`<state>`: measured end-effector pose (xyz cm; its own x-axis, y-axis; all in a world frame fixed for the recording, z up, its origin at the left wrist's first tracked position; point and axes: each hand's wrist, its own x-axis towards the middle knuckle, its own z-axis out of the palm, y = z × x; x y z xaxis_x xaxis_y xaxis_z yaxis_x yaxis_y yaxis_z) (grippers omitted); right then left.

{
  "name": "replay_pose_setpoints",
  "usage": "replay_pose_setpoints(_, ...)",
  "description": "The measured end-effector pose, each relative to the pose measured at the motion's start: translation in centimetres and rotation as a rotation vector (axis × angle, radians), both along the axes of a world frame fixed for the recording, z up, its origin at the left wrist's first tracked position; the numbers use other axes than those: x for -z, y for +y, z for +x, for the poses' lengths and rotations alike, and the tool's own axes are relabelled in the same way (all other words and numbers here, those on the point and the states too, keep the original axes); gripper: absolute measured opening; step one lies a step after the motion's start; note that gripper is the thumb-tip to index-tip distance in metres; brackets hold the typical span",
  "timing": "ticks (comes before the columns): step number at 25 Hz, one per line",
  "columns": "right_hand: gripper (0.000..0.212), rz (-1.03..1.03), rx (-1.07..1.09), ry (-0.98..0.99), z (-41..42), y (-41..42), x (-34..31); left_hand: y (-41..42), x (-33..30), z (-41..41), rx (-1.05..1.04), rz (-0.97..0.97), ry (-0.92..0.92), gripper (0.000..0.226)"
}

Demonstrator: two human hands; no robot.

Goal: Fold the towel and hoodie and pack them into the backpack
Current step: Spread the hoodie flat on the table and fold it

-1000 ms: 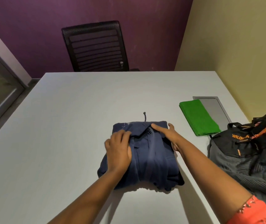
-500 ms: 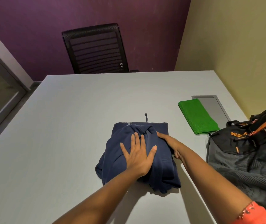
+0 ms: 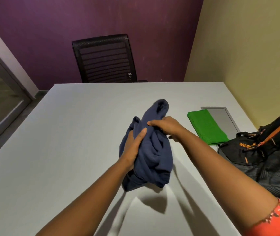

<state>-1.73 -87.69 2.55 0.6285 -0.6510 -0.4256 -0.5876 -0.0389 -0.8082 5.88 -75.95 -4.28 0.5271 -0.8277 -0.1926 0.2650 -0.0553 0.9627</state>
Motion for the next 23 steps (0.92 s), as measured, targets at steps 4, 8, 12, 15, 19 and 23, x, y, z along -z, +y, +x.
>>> replay_pose_setpoints(4,0.049,-0.354,-0.107,-0.032,2.7,4.3,-1.9,1.1,-0.8,1.3,-0.099,-0.17,0.39,0.062)
replay_pose_setpoints(8,0.049,-0.3,-0.225,-0.044,3.6,6.7,0.4,4.0,1.3,3.3,-0.162,0.009,0.524,0.069)
replay_pose_setpoints(12,0.04,-0.162,-0.441,-0.025,2.8,7.5,2.7,6.3,1.4,6.3,-0.186,0.251,0.517,0.069)
replay_pose_setpoints(15,0.05,-0.234,-0.39,-0.04,2.2,6.3,4.1,7.0,0.6,8.4,-0.318,0.423,0.427,0.056)
replay_pose_setpoints(19,0.043,-0.307,-0.117,0.01,1.2,2.9,6.3,6.5,-0.5,9.8,-0.241,0.673,-0.232,0.038)
replay_pose_setpoints(23,0.07,-0.003,0.127,0.218,0.1,1.1,8.8,5.6,0.5,7.3,0.044,0.787,-0.843,0.058)
